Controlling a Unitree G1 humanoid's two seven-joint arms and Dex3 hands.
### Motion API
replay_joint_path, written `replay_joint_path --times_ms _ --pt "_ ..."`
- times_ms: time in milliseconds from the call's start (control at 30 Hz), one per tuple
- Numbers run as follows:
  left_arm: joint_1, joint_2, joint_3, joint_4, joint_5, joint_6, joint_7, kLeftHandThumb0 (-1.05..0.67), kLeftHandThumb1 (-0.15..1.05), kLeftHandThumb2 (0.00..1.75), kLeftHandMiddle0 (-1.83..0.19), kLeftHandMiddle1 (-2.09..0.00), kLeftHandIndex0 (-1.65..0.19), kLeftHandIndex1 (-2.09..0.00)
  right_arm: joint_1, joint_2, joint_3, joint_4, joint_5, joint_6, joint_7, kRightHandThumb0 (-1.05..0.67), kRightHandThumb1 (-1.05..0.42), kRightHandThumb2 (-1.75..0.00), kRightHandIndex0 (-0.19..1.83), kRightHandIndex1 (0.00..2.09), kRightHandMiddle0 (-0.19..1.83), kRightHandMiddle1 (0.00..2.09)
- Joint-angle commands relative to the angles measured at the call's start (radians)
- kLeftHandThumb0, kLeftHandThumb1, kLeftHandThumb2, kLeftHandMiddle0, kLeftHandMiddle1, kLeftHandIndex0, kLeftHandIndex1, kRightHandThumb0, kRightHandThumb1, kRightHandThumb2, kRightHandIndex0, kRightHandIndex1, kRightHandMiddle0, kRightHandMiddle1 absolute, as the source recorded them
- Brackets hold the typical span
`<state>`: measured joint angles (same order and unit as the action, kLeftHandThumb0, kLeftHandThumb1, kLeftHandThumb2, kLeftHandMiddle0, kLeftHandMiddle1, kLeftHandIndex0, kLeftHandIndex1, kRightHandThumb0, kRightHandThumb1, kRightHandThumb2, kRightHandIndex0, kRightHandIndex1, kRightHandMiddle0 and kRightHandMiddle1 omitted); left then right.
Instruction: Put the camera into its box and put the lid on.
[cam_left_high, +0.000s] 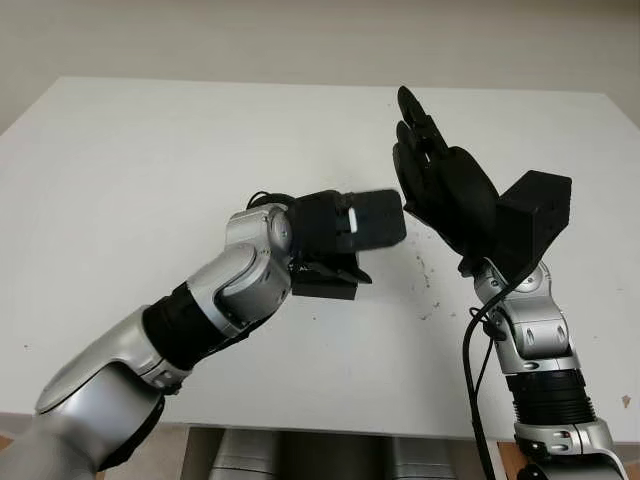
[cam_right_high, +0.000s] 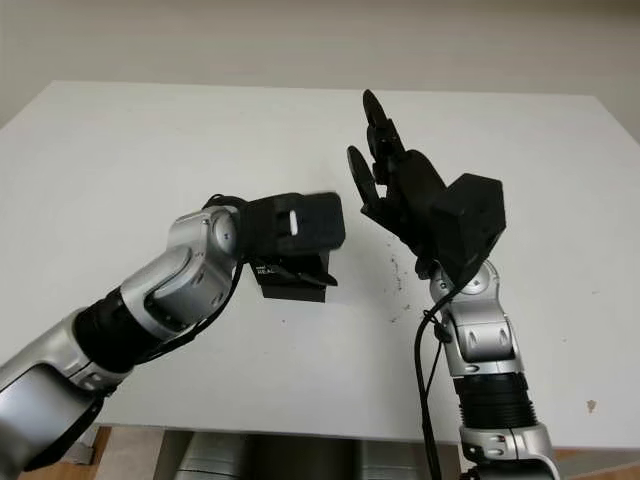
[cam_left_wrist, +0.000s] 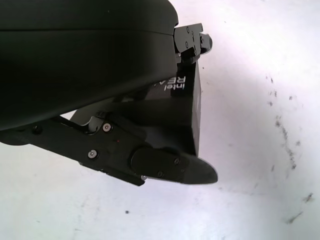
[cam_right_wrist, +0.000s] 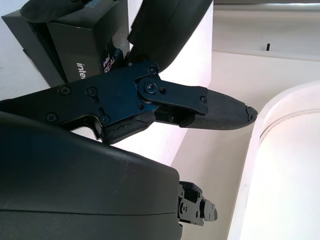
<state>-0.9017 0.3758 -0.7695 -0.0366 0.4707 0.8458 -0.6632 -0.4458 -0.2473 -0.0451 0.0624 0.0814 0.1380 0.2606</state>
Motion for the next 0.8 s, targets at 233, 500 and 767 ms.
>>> replay_joint_path --times_ms 233,500,767 --pt "0.129 0.050 -0.081 -0.055 0.163 -0.427 0.045 -0.63 1.05 0.46 0.19 0.00 0.19 0.00 0.000 -0.012 -0.016 -0.046 -0.007 -0.007 -0.017 -0.76 -1.05 -0.62 -0.14 0.06 -0.11 0.07" --pt "0.227 -0.021 0.084 -0.175 0.067 -0.497 0.015 -0.72 1.05 0.56 0.19 0.00 0.19 0.00 -0.030 -0.036 -0.032 -0.017 -0.013 -0.031 -0.012 -0.75 -1.05 -0.64 -0.16 0.06 -0.14 0.05" --pt "0.309 -0.151 0.232 -0.315 -0.114 -0.265 -0.029 -0.73 1.05 0.53 0.19 0.00 0.19 0.00 -0.078 -0.057 -0.041 0.028 -0.018 -0.047 -0.006 -0.77 -1.05 -0.65 -0.16 0.06 -0.11 0.06"
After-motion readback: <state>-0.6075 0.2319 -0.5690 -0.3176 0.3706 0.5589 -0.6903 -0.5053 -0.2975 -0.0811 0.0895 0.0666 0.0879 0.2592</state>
